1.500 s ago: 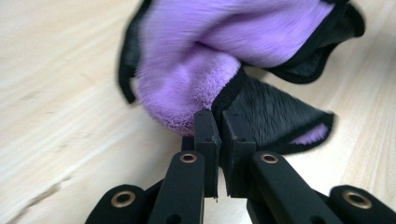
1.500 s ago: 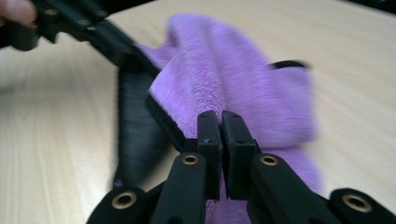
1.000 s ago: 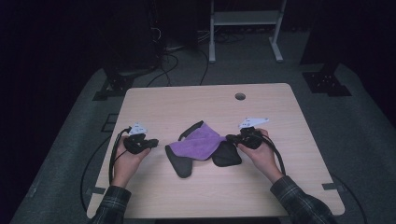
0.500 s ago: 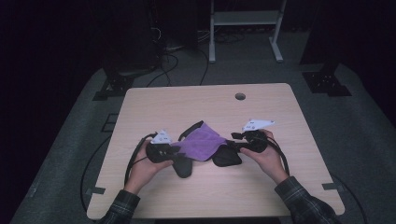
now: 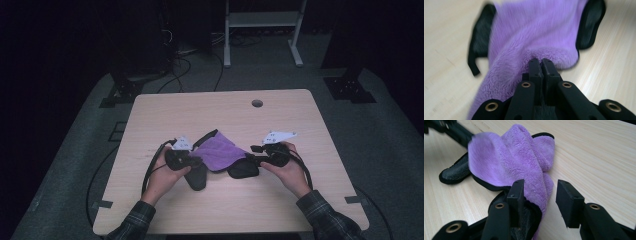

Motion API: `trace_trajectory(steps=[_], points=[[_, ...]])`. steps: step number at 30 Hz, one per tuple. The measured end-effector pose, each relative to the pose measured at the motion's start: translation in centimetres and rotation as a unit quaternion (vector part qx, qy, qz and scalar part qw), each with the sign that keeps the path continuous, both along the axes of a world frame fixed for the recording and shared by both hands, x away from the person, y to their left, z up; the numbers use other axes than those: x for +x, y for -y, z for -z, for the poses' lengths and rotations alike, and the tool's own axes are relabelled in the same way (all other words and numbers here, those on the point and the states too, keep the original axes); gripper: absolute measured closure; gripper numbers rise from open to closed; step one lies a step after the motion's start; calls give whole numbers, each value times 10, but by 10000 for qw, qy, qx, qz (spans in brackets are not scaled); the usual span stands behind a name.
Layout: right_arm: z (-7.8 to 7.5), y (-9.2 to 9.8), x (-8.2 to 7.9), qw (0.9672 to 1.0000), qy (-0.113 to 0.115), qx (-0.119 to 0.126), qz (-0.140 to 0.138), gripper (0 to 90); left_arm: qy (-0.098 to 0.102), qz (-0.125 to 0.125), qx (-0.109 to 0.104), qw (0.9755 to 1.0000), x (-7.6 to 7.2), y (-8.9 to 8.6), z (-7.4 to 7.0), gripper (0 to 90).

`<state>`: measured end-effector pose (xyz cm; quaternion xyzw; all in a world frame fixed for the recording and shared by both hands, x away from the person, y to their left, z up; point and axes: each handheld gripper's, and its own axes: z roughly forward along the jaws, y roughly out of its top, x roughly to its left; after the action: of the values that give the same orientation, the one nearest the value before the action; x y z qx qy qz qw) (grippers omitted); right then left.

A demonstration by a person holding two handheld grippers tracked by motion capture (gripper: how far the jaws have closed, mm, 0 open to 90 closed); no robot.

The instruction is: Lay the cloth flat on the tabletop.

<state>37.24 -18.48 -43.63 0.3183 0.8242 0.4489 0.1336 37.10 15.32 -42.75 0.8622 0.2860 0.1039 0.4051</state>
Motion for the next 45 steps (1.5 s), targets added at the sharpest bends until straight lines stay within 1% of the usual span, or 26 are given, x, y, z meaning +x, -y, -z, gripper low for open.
trace_trajectory(steps=[1, 2, 3, 4, 6, 8, 9, 10, 11, 12, 15, 16, 17, 18, 21, 23, 26, 29, 30, 32, 35, 36, 37, 41, 43, 45], points=[[0, 0, 0, 10000, 0, -5, 6, 576, 27, -44, -138, 9999, 3, -1, -5, 873], [0, 0, 1, 10000, 8, -7, 3, 576, 27, -44, -138, 9999, 3, -1, -5, 872], [0, 0, 2, 10000, -8, -16, 19, 577, 122, -119, -312, 9994, 10, -3, -12, 873], [1, 0, 2, 10000, -11, -27, 26, 577, 168, -172, -403, 9989, 15, -3, -16, 872], [2, -1, 3, 10000, -8, -35, 21, 577, 175, -207, -434, 9987, 19, -2, -18, 872], [5, -2, 6, 9999, -59, -93, 32, 577, 155, -354, -548, 9978, 37, 1, -17, 871], [7, -2, 7, 9999, -69, -121, 38, 576, 118, -392, -546, 9977, 43, 2, -14, 869], [7, -2, 7, 9999, -69, -121, 38, 576, 118, -392, -546, 9977, 43, 2, -14, 867], [11, -3, 10, 9997, -121, -184, 42, 573, 57, -539, -510, 9972, 56, 6, -5, 863], [12, -4, 11, 9997, -149, -198, 43, 572, 40, -629, -480, 9969, 62, 7, 0, 857], [18, -4, 14, 9990, -172, -413, 44, 569, 22, -974, -205, 9950, 79, 10, 16, 816], [18, -4, 14, 9990, -172, -413, 44, 569, 22, -974, -205, 9950, 79, 10, 16, 794], [23, -4, 16, 9982, -218, -542, 95, 570, 6, -1063, -143, 9942, 84, 10, 21, 768], [24, -4, 17, 9981, -215, -569, 97, 568, -16, -1100, -207, 9937, 86, 8, 24, 755], [25, -3, 17, 9981, -240, -562, 93, 567, 38, -1091, -201, 9938, 83, 4, 21, 687], [23, 0, 17, 9983, -207, -535, 113, 566, 98, -1079, -359, 9935, 77, -4, 10, 658], [22, 2, 16, 9984, -193, -517, 135, 566, 181, -1000, -387, 9941, 70, -8, 3, 636], [19, 5, 15, 9986, -157, -487, 146, 562, 291, -796, -405, 9956, 50, -9, -9, 617], [18, 6, 14, 9986, -169, -475, 156, 561, 291, -796, -405, 9956, 50, -9, -9, 609], [18, 6, 14, 9987, -154, -461, 141, 559, 310, -636, -336, 9969, 40, -7, -11, 599], [14, 8, 10, 9992, -174, -342, 105, 544, 294, -442, -158, 9985, 34, 0, -2, 552], [12, 9, 8, 9994, -176, -288, 95, 540, 294, -442, -158, 9985, 34, 0, -2, 549], [11, 9, 6, 9995, -195, -241, 79, 533, 303, -418, -69, 9986, 34, 2, 1, 544], [10, 11, -2, 9996, -199, -196, -2, 521, 254, -416, 99, 9988, 39, 12, 16, 532], [11, 13, -7, 9995, -221, -214, -30, 518, 289, -456, 155, 9984, 41, 15, 20, 549], [13, 16, -10, 9994, -225, -259, -33, 517, 293, -529, 151, 9981, 45, 15, 22, 614]])
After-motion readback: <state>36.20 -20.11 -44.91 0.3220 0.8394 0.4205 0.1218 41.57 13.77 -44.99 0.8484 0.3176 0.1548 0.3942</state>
